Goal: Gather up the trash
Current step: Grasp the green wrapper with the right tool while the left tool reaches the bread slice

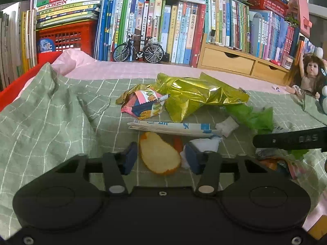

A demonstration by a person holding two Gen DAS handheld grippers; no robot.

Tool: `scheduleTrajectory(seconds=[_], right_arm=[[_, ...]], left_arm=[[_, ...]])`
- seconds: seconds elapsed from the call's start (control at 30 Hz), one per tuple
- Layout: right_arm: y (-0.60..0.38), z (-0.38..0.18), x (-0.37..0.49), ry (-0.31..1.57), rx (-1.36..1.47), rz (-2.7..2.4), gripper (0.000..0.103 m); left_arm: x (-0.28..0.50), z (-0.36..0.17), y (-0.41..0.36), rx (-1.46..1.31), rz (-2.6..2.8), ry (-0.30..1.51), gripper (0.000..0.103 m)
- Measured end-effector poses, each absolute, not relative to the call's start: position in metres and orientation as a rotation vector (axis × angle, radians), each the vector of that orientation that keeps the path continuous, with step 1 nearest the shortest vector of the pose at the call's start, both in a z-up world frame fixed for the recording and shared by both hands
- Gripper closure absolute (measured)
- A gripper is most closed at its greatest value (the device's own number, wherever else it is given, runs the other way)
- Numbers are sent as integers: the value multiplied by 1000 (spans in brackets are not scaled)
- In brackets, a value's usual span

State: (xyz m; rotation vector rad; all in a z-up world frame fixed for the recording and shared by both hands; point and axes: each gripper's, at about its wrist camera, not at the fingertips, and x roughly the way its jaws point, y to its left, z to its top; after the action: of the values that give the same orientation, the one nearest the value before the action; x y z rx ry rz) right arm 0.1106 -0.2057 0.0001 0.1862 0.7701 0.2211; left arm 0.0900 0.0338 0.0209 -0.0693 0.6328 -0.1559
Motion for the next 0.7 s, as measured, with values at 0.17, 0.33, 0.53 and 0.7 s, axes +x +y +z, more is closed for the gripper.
scheduleTrajectory(seconds=[0.17, 0.33, 0.53, 0.7], right_arm=[[-213, 6, 103, 708, 203, 211, 64], [-219, 26, 93, 626, 182, 197, 64], [-226, 37, 79, 575, 178, 196, 64], [-233, 39, 72, 564, 190, 195, 63]], left_arm=[[77, 23, 31, -57, -205, 631, 44], [76, 16, 16, 29, -199, 639, 41], [73, 14, 15, -5, -211, 664, 84], [52, 21, 10, 56, -263, 668, 95]])
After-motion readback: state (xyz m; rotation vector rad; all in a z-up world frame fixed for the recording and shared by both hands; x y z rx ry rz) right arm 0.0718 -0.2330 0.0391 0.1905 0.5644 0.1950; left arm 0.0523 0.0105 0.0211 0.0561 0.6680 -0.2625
